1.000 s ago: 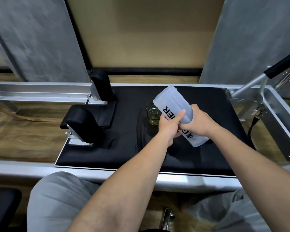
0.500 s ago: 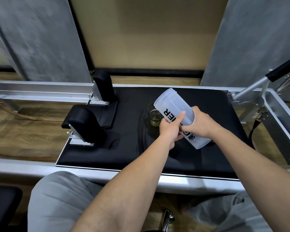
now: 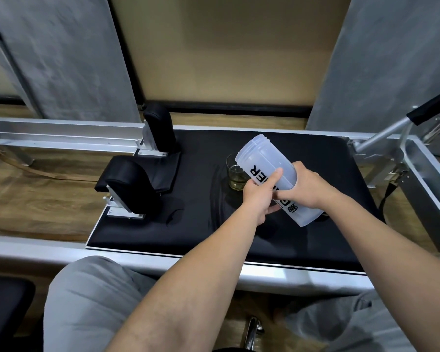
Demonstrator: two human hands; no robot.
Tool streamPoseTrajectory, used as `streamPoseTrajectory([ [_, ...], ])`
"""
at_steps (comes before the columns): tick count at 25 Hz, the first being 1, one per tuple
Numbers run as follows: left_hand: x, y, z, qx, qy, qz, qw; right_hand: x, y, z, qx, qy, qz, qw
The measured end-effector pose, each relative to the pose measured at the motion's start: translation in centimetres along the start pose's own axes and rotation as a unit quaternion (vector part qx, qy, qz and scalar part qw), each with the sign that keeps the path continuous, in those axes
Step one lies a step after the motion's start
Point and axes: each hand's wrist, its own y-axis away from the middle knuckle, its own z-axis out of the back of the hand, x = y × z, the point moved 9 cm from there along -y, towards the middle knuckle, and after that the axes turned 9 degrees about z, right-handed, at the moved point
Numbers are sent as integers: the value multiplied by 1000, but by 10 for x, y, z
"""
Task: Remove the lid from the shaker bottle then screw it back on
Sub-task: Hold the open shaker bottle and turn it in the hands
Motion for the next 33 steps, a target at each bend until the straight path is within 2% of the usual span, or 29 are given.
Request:
streamPoseTrajectory([
  [33, -11, 0, 5, -7, 9, 4, 1000, 9, -14, 3, 13, 42, -14, 999],
])
